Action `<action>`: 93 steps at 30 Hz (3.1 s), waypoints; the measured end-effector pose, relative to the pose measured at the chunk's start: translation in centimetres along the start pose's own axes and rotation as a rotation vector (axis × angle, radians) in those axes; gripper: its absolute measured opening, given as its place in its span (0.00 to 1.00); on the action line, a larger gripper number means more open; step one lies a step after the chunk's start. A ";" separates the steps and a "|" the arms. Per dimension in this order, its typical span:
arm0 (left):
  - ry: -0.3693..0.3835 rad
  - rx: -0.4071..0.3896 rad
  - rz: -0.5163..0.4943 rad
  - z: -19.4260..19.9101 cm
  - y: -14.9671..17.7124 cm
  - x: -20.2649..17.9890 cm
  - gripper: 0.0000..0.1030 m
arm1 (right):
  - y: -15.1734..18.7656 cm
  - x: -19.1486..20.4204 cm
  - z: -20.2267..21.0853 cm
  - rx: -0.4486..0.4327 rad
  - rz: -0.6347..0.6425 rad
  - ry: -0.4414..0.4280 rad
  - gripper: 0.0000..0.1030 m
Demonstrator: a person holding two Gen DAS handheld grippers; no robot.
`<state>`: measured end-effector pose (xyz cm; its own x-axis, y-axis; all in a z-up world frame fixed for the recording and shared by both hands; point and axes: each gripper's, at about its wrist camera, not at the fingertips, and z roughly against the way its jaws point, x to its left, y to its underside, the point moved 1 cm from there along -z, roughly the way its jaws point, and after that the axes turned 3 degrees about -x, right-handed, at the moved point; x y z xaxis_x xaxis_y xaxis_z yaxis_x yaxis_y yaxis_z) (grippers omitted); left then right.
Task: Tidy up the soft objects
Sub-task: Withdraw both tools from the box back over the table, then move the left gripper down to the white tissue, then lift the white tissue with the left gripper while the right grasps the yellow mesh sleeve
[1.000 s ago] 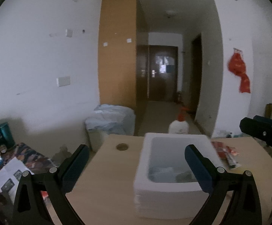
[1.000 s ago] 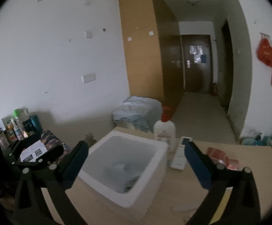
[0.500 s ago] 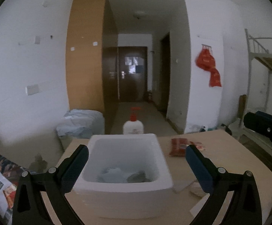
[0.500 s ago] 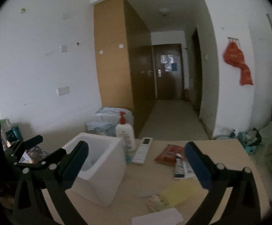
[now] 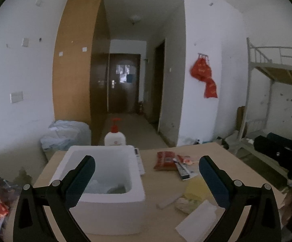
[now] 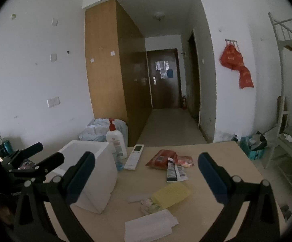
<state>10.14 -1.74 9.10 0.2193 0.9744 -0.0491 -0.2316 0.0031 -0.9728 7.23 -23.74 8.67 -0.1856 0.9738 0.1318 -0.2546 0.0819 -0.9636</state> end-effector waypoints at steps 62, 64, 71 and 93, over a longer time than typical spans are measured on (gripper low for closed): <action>0.230 0.211 0.025 -2.2 12.8 -7.1 1.00 | 10.1 -6.5 1.7 0.113 -0.088 0.082 1.00; 0.228 0.227 0.026 -2.9 12.9 -7.1 1.00 | 10.0 -6.7 1.1 0.122 -0.090 0.085 1.00; 0.242 0.321 0.033 -6.3 14.0 -7.4 1.00 | 10.0 -8.2 -1.1 0.162 -0.089 0.092 1.00; 0.261 0.570 -0.032 -12.5 17.9 -8.7 0.41 | 10.9 -9.7 -8.0 0.335 -0.102 0.004 1.00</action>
<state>15.97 -13.01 -10.70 0.4419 0.8852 -0.1453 -0.6743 0.2210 -0.7046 13.89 -30.58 -4.98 -0.1394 0.9651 0.2215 -0.5693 0.1049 -0.8154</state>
